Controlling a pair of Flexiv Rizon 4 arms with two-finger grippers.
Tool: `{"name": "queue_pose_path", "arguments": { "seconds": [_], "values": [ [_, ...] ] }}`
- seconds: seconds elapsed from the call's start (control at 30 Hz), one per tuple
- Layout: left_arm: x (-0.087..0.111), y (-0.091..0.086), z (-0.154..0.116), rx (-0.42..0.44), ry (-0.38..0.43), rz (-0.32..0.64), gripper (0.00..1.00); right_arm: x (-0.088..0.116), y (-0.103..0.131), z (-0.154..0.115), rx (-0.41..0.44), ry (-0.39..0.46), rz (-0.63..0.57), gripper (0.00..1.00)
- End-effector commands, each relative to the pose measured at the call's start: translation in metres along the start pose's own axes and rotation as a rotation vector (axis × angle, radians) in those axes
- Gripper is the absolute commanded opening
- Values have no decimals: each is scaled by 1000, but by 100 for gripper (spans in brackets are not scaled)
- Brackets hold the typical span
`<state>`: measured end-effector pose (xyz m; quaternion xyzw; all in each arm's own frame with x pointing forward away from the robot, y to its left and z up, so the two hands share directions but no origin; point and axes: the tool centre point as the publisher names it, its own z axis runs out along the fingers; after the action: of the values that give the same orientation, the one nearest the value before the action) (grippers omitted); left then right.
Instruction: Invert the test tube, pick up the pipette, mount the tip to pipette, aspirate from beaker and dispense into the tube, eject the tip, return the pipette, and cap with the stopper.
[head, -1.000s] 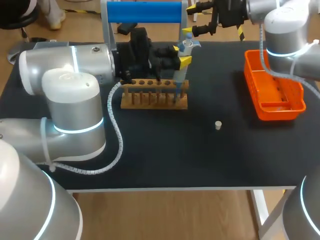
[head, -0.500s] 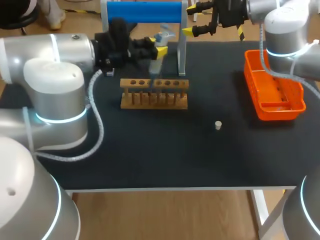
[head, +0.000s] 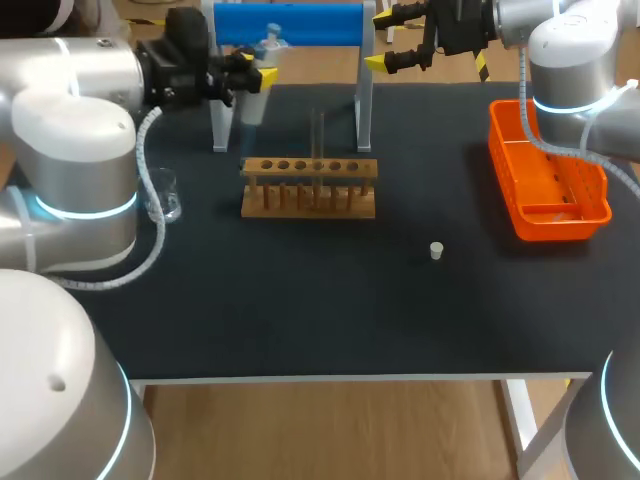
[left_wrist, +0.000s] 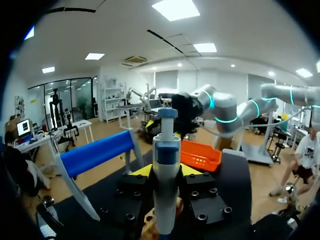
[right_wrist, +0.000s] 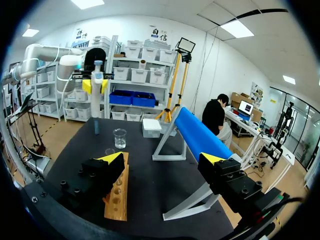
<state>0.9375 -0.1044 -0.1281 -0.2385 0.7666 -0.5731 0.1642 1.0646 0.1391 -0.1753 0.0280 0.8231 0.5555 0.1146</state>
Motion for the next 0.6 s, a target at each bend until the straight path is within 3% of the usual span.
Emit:
{"name": "queue_pose_path", "arguments": {
  "seconds": [0.03,0.33,0.6],
  "values": [
    [-12,3,14,-12,-54,-16,0,-1,1,-1,3,3,1,100],
    [-52,14,30,-47,-189,-73,0,-1,1,-1,3,3,1,100],
    [-83,13,39,-64,-256,-94,0,-1,1,-1,3,3,1,100]
  ]
}}
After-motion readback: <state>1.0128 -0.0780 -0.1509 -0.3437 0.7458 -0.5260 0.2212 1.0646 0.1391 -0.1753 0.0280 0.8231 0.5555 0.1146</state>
